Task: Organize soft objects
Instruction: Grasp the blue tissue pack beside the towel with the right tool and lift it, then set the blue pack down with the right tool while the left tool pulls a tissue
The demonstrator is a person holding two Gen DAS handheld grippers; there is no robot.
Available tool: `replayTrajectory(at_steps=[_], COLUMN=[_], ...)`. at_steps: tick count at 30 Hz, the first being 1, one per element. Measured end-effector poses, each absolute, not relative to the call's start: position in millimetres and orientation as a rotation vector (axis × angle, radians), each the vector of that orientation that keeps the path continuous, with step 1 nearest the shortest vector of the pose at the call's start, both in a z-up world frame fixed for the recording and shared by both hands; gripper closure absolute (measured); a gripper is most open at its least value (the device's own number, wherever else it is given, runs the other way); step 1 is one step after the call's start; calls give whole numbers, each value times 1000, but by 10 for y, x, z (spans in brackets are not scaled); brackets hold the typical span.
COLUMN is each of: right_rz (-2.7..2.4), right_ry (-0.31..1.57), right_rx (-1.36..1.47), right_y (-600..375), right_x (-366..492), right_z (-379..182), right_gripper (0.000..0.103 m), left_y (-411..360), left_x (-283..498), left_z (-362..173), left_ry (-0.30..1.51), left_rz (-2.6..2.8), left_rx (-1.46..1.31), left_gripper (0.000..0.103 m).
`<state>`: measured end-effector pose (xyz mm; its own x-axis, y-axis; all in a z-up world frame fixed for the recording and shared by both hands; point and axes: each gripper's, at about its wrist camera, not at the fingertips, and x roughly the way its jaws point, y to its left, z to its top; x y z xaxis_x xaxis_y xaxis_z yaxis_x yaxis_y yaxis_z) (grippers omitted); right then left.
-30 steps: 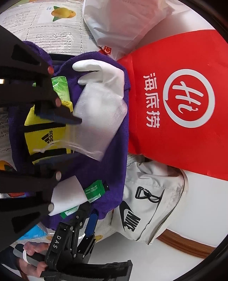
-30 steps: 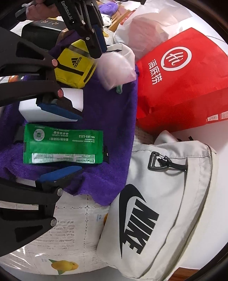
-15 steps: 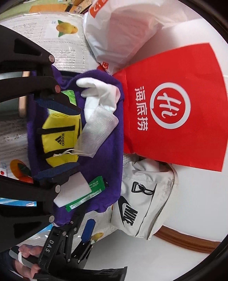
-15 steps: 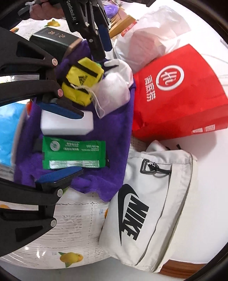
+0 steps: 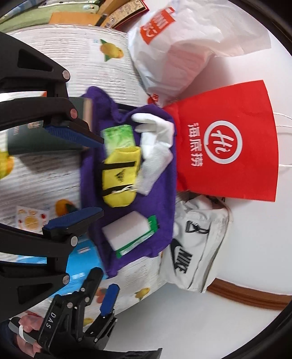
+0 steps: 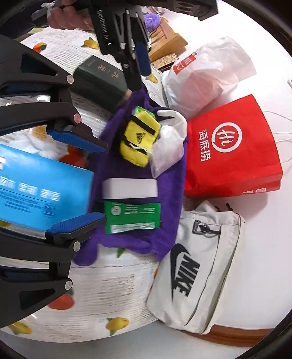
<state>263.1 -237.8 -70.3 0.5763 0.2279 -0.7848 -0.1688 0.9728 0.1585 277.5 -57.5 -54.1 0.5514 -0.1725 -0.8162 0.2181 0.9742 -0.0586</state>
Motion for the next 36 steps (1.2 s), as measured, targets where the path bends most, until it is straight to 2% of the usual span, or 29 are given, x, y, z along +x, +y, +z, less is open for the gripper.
replayTrajectory(at_steps=[19, 36], right_rz=[172, 94], right_ry=[948, 973], right_rx=[113, 180], right_y=[-2549, -3027], right_x=[1655, 1347], right_z=[-790, -1007], right_gripper=[47, 47], left_y=[-984, -1380], left_x=[1872, 2113], left_z=[-886, -1458], left_ry=[967, 1054], left_rz=[-367, -457], left_rx=[140, 235], left_gripper=[50, 50])
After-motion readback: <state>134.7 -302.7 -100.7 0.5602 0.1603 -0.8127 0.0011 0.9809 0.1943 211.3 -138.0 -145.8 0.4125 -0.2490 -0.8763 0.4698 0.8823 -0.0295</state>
